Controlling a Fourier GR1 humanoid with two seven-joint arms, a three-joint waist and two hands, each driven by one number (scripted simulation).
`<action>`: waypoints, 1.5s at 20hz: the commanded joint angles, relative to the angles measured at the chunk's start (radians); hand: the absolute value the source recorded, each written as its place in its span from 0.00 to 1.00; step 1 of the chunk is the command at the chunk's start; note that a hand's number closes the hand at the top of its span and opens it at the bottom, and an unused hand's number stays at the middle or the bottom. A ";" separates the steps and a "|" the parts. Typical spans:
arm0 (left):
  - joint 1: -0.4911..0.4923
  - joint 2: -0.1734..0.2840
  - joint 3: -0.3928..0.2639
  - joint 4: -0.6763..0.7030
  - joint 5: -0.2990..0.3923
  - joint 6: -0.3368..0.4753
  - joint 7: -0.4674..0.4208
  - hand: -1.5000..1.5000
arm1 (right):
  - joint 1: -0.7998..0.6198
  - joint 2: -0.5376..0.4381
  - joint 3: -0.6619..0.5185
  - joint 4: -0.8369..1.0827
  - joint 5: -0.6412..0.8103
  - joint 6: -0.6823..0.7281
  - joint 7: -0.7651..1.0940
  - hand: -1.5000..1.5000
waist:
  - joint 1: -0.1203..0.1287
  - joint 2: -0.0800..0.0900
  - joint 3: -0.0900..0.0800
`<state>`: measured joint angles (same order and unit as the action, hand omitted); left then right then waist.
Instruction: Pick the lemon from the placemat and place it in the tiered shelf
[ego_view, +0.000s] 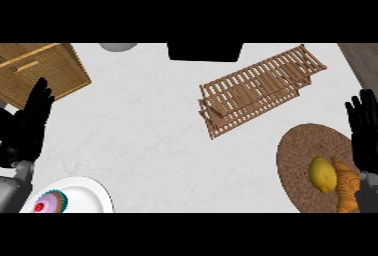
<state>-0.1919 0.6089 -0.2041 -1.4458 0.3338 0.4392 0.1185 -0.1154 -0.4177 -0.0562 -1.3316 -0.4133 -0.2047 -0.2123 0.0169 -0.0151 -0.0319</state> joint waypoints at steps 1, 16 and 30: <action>0.025 -0.043 0.030 -0.015 0.006 -0.003 -0.047 0.50 | -0.022 -0.040 -0.003 0.008 0.010 0.067 0.003 1.00 | -0.012 0.015 0.032; 0.094 -0.157 -0.017 -0.152 -0.022 0.005 -0.082 0.50 | 0.110 -0.280 -0.154 -0.102 -0.188 0.509 0.054 0.00 | -0.034 0.012 0.031; 0.117 -0.152 -0.023 -0.201 -0.039 -0.004 -0.074 0.50 | 0.184 -0.664 0.043 -0.517 0.325 0.468 0.431 0.00 | -0.017 0.013 0.028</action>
<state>-0.0807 0.4611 -0.2180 -1.6443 0.3047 0.4436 0.0530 0.0678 -1.0186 -0.0716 -1.7517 -0.2233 0.2994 0.0982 -0.0134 -0.0057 -0.0041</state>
